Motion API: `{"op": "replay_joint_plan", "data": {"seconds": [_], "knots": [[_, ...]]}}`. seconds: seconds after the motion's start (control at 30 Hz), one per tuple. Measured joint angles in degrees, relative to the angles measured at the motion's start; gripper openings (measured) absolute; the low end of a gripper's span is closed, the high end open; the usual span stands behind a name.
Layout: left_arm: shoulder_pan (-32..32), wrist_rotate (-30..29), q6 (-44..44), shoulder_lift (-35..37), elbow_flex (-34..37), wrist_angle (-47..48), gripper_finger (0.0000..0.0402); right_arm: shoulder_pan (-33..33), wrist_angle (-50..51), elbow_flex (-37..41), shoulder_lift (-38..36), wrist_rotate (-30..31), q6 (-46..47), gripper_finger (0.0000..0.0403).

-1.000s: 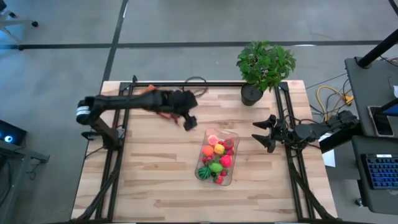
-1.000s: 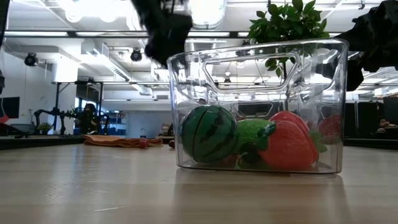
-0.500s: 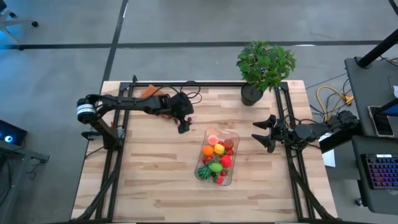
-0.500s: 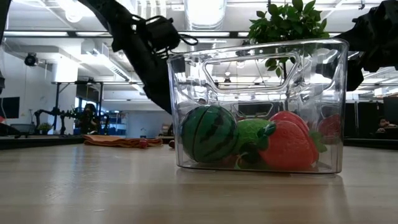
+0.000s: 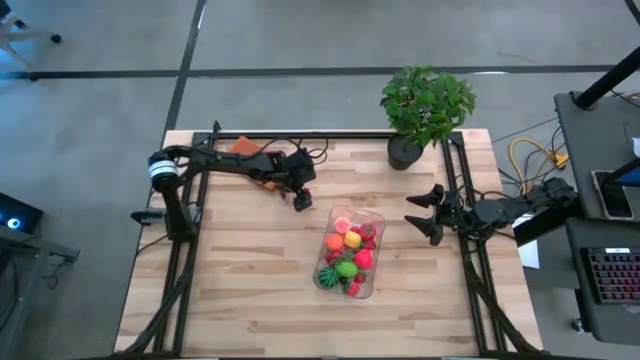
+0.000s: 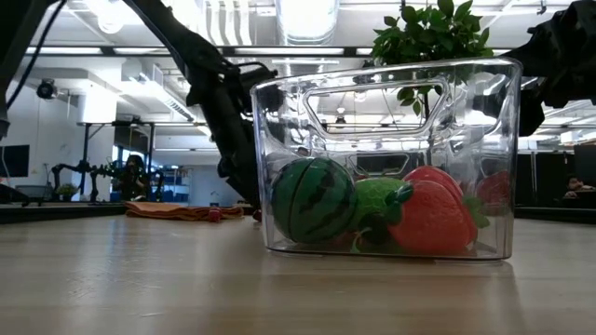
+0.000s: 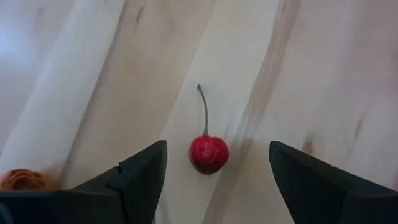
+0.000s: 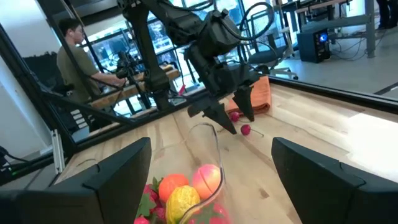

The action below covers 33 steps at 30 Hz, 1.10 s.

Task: Pick and placing Produce into tupperware
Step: Put the cherry into the transparent bin

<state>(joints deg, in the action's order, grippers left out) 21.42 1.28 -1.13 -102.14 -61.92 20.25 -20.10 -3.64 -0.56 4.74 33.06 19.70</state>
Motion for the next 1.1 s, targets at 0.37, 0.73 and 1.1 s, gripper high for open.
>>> {"op": "replay_joint_plan", "data": {"seconds": [0.37, 0.73, 1.1], "knots": [[0.5, -0.1, 3.0, -3.2, -1.7, 3.1, 0.0254, 0.0, 0.0, 0.0, -0.1, 0.0, 0.0, 0.0325], [1.2, -1.6, 3.0, -3.2, -1.7, 2.0, 0.0155, 0.0, 0.0, 0.0, -0.1, 0.0, 0.0, 0.0325], [1.9, -1.5, 5.0, -4.0, -1.6, -0.7, 0.0091, 0.0, 0.0, 0.0, -0.1, 0.0, 0.0, 0.0325]]}}
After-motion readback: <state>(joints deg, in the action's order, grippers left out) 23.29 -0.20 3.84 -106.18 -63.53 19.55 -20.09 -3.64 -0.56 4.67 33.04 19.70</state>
